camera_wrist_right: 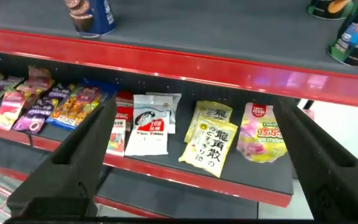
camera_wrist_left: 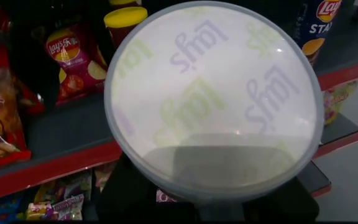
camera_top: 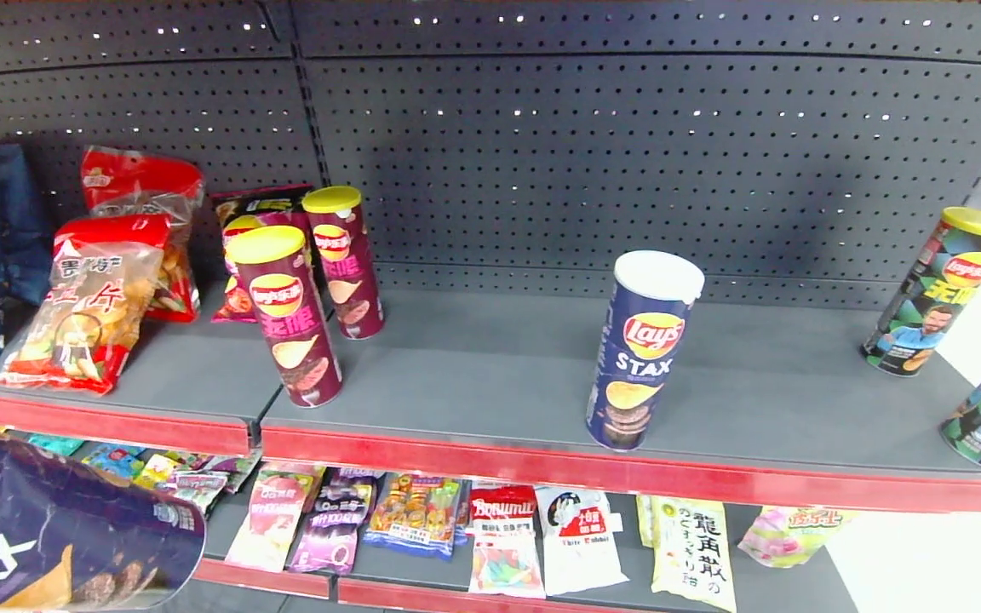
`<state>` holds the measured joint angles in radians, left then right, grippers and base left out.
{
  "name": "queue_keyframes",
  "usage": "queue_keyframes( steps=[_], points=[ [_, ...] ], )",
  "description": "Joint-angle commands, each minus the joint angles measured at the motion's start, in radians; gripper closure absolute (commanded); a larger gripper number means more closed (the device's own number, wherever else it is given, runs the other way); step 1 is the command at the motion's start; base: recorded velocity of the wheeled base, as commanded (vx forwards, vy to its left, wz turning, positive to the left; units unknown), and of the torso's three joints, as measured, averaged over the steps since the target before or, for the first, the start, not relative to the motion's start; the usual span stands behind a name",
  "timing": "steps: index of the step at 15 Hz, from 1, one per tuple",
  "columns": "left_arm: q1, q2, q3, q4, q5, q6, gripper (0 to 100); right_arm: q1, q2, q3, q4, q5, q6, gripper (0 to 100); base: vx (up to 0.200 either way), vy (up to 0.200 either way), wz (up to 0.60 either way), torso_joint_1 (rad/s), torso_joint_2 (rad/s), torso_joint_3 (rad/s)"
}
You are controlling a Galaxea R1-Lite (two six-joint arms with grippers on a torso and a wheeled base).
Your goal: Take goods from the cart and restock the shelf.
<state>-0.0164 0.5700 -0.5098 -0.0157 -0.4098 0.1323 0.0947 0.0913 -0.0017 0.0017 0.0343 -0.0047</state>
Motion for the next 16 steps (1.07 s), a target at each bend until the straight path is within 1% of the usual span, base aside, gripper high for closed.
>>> queue_keyframes(
  steps=[1, 7, 11, 13, 14, 16],
  points=[
    [0.000, -0.001, -0.007, -0.003, 0.000, 0.000, 100, 0.000, 0.004, 0.000, 0.000, 0.001, 0.000, 0, 0.000, 0.000, -0.60, -0.002, 0.00, 0.002],
    [0.000, -0.001, -0.016, -0.003, 0.000, 0.000, 100, 0.000, 0.004, 0.000, 0.000, 0.001, -0.001, 0, 0.000, 0.000, -0.60, 0.009, 0.00, 0.003],
    [0.001, 0.036, -0.019, -0.007, 0.003, 0.000, 100, 0.000, 0.004, 0.000, 0.000, 0.001, 0.002, 0, 0.000, 0.000, 0.00, 0.000, 0.00, 0.000],
    [0.001, 0.097, -0.039, -0.010, 0.014, 0.000, 100, 0.000, 0.004, 0.000, 0.000, 0.001, 0.002, 0, 0.000, 0.000, 0.00, 0.000, 0.00, 0.000],
    [0.003, 0.151, -0.065, -0.012, 0.017, -0.002, 100, 0.000, 0.004, 0.000, 0.000, 0.001, 0.002, 0, 0.000, 0.000, 0.00, 0.000, 0.00, 0.000],
    [0.003, 0.248, -0.102, -0.055, 0.016, -0.002, 100, 0.000, 0.004, 0.000, 0.000, 0.001, 0.002, 0, 0.000, 0.000, 0.00, 0.000, 0.00, 0.000]
  ],
)
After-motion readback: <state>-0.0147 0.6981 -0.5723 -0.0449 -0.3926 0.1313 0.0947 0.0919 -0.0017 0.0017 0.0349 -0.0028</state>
